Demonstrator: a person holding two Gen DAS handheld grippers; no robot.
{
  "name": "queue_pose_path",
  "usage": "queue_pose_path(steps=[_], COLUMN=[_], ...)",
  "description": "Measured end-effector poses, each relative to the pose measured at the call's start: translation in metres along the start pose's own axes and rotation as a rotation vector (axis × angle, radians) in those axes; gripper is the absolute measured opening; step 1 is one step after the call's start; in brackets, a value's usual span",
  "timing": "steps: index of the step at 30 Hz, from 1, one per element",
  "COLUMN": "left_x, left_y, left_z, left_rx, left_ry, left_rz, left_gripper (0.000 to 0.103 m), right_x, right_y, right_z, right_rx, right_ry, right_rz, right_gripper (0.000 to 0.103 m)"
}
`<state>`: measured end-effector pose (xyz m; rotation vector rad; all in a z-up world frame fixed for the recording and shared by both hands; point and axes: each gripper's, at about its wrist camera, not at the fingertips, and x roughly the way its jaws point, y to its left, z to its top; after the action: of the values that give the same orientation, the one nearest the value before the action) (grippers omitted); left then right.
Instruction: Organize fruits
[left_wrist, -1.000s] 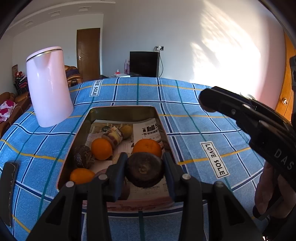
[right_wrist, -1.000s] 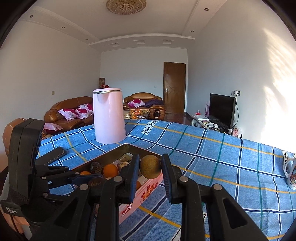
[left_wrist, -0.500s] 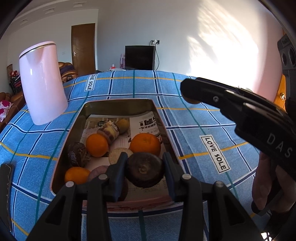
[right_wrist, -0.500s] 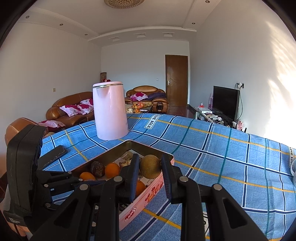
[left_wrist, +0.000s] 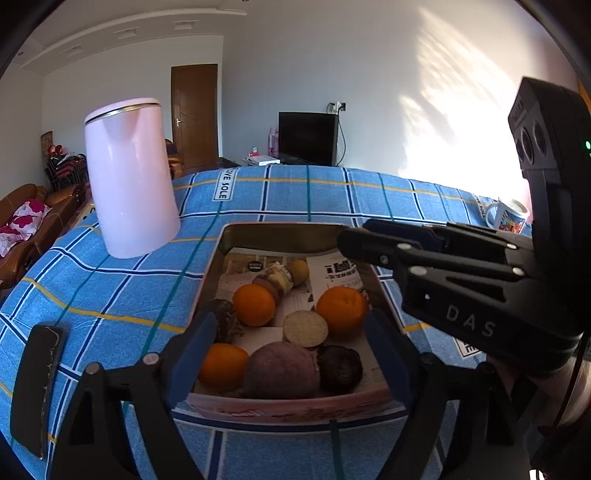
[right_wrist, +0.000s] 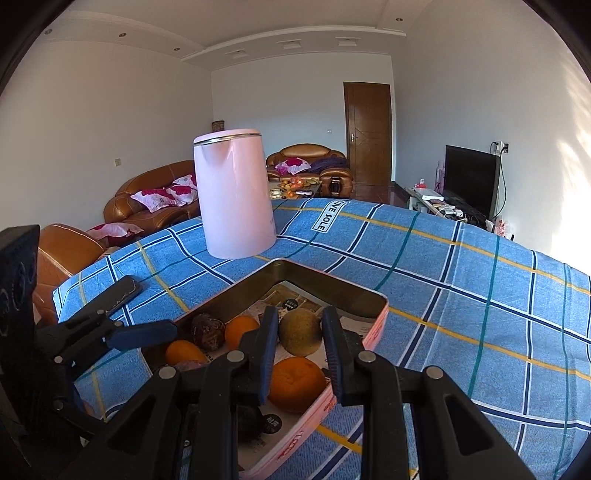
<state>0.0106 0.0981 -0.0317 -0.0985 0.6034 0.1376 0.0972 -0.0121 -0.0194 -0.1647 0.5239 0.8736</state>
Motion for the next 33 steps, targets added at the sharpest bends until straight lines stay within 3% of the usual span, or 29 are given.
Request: queue_pose_path(steps=[7,11,13,18,22,24,33], left_x=[0.008,0.007,0.005,0.003,-0.002,-0.006,-0.017], left_y=[0.022,0.024,0.023,0.026,0.027,0.027,0.022], left_z=[-0.005,-0.007,-0.006,-0.006,-0.004,-0.002,0.0], left_rx=[-0.038,-0.045,-0.045,-0.053,-0.068,-0.071,-0.081], left_ry=[0.026,0.027,0.025,0.02,0.004,-0.008,-0.061], left_rz=[0.039,0.041,0.052,0.048,0.04,0.037,0.025], left_gripper=[0.089,0.091,0.092,0.093,0.094,0.095,0.098], right_x=[0.033,0.036,0.035,0.025,0.009,-0.001,-0.053], right_y=[0.012,0.013,0.012,0.007,0.001,-0.003,-0.021], right_z=[-0.003,-0.007,-0.007,-0.007,-0.008,-0.01,-0.015], right_rx=[0.011,0.022,0.031,0.059,0.078,0.089,0.134], right_ry=[0.105,0.12,0.12,0.092,0.057,0.046,-0.06], right_rz=[0.052,0.065,0.067,0.059,0.035,0.019,-0.093], right_gripper=[0.026,0.026,0.031,0.056,0.057,0.063,0.072])
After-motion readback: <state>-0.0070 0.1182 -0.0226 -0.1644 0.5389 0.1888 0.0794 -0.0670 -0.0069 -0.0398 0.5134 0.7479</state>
